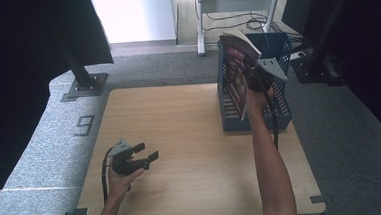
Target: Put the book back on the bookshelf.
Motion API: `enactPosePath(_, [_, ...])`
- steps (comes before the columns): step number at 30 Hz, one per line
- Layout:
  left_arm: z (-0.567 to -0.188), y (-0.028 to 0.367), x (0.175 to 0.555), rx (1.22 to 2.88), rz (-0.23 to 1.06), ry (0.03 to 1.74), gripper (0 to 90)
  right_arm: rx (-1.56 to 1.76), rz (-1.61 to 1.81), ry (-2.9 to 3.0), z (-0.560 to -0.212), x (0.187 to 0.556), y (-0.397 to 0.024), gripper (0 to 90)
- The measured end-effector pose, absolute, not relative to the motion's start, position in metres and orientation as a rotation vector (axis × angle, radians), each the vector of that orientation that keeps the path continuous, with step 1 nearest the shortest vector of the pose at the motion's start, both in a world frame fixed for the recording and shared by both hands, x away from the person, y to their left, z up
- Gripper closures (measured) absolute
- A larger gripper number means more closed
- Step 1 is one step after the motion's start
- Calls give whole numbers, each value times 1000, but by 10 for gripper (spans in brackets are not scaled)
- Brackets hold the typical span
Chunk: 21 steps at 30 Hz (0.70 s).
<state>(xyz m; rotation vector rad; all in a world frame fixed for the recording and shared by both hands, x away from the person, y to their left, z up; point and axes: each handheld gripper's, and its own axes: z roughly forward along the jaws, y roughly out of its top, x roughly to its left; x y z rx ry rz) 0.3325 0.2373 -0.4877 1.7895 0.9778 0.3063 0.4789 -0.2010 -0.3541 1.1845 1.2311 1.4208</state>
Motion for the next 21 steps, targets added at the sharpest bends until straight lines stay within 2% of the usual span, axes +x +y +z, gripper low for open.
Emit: enactPosePath(21, [-489,238,336,1791,310,976,249,1202,1433,1205,-365,497,-201,815])
